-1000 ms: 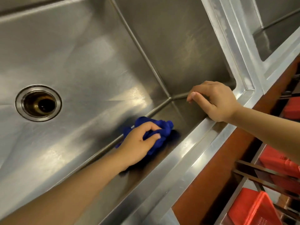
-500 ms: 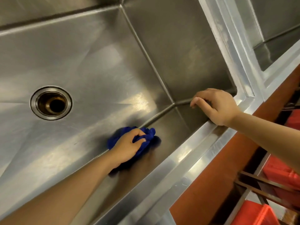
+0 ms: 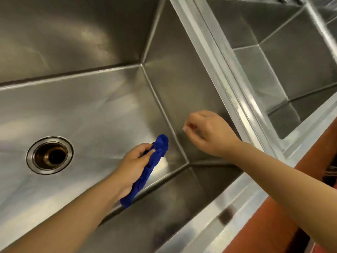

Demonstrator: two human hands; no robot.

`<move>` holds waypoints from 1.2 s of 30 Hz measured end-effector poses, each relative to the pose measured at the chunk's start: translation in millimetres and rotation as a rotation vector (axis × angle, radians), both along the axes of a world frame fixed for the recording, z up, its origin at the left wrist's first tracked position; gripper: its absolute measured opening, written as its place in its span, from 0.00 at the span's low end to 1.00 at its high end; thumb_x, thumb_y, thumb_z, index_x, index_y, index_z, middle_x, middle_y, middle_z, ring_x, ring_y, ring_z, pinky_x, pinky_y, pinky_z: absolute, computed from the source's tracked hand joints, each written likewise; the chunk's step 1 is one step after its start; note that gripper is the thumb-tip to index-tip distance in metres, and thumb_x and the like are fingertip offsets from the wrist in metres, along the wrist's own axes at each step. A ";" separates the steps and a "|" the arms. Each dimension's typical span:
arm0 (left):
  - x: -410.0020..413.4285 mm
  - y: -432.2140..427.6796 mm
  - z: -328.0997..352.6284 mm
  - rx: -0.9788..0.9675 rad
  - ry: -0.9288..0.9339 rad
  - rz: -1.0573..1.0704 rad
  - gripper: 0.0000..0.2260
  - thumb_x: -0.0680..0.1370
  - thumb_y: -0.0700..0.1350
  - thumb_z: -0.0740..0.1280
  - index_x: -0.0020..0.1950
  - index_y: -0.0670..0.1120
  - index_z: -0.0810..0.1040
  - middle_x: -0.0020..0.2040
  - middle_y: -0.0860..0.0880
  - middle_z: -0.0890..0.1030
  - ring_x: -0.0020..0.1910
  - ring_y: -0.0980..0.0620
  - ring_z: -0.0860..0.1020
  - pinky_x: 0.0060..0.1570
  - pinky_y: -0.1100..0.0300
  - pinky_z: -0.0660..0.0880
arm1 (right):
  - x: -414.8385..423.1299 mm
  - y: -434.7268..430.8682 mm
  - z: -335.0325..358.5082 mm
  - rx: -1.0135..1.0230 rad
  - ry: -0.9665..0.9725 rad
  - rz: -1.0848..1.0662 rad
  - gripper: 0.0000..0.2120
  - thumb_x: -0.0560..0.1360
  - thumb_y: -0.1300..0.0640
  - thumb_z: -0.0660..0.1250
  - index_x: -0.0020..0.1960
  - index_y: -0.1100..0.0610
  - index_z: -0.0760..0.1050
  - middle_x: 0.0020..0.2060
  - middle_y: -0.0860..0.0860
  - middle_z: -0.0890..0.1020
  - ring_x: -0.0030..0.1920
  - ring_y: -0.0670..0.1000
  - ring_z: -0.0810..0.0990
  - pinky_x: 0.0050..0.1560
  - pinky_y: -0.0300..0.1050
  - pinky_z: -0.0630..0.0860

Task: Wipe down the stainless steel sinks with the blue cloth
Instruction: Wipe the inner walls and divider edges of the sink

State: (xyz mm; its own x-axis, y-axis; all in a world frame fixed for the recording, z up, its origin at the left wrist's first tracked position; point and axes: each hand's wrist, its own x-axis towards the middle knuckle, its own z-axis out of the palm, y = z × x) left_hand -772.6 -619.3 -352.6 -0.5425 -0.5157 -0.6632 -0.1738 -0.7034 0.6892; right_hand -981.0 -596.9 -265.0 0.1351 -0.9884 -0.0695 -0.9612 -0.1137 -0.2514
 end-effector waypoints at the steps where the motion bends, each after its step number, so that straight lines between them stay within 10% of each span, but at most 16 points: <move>1: -6.6 -6.3 -1.4 0.006 -0.006 0.010 0.06 0.81 0.45 0.62 0.54 0.50 0.79 0.43 0.52 0.82 0.39 0.57 0.77 0.42 0.64 0.72 | -6.0 -11.0 -4.4 -0.005 0.000 0.019 0.07 0.76 0.56 0.62 0.41 0.58 0.73 0.32 0.48 0.74 0.34 0.52 0.72 0.38 0.41 0.62; 8: -82.7 -66.2 10.5 0.069 0.047 0.339 0.05 0.81 0.44 0.63 0.50 0.46 0.78 0.39 0.45 0.76 0.35 0.48 0.71 0.28 0.62 0.72 | -66.6 -89.1 4.7 -0.154 -0.003 0.133 0.07 0.76 0.57 0.63 0.44 0.59 0.76 0.37 0.51 0.79 0.38 0.52 0.75 0.40 0.44 0.69; 15: -137.6 -106.0 6.8 -0.102 0.040 0.575 0.07 0.80 0.45 0.65 0.55 0.48 0.80 0.44 0.49 0.82 0.41 0.54 0.77 0.49 0.58 0.75 | -104.4 -166.1 1.6 -0.296 -0.053 0.183 0.08 0.77 0.58 0.61 0.51 0.58 0.77 0.45 0.50 0.80 0.47 0.51 0.76 0.51 0.47 0.72; 20: -148.1 -130.6 1.3 -0.099 0.078 0.785 0.06 0.79 0.45 0.66 0.55 0.50 0.80 0.45 0.48 0.82 0.39 0.51 0.77 0.42 0.54 0.74 | -105.7 -228.6 -5.5 -0.381 0.043 0.255 0.12 0.75 0.61 0.60 0.55 0.61 0.77 0.52 0.56 0.80 0.53 0.57 0.77 0.62 0.46 0.64; 27: -170.8 -165.9 15.9 -0.235 0.123 0.921 0.06 0.79 0.45 0.66 0.54 0.49 0.80 0.46 0.47 0.82 0.43 0.49 0.77 0.50 0.47 0.74 | -121.5 -296.2 -0.8 -0.174 0.215 0.134 0.22 0.81 0.57 0.52 0.75 0.58 0.61 0.74 0.56 0.64 0.76 0.54 0.59 0.75 0.51 0.46; 31: -189.7 -202.6 25.5 -0.346 0.124 0.930 0.05 0.78 0.46 0.67 0.52 0.52 0.80 0.48 0.49 0.82 0.45 0.49 0.78 0.55 0.43 0.75 | -128.2 -304.7 -7.1 -0.138 0.005 0.004 0.20 0.83 0.59 0.52 0.74 0.56 0.64 0.75 0.53 0.63 0.77 0.51 0.55 0.74 0.46 0.45; 36: -224.5 -247.9 31.7 -0.436 0.143 0.999 0.04 0.79 0.43 0.67 0.51 0.50 0.80 0.51 0.52 0.82 0.50 0.57 0.80 0.58 0.58 0.77 | -130.9 -305.5 -10.0 -0.124 -0.071 0.001 0.20 0.82 0.62 0.52 0.73 0.54 0.66 0.75 0.50 0.63 0.77 0.49 0.54 0.76 0.45 0.47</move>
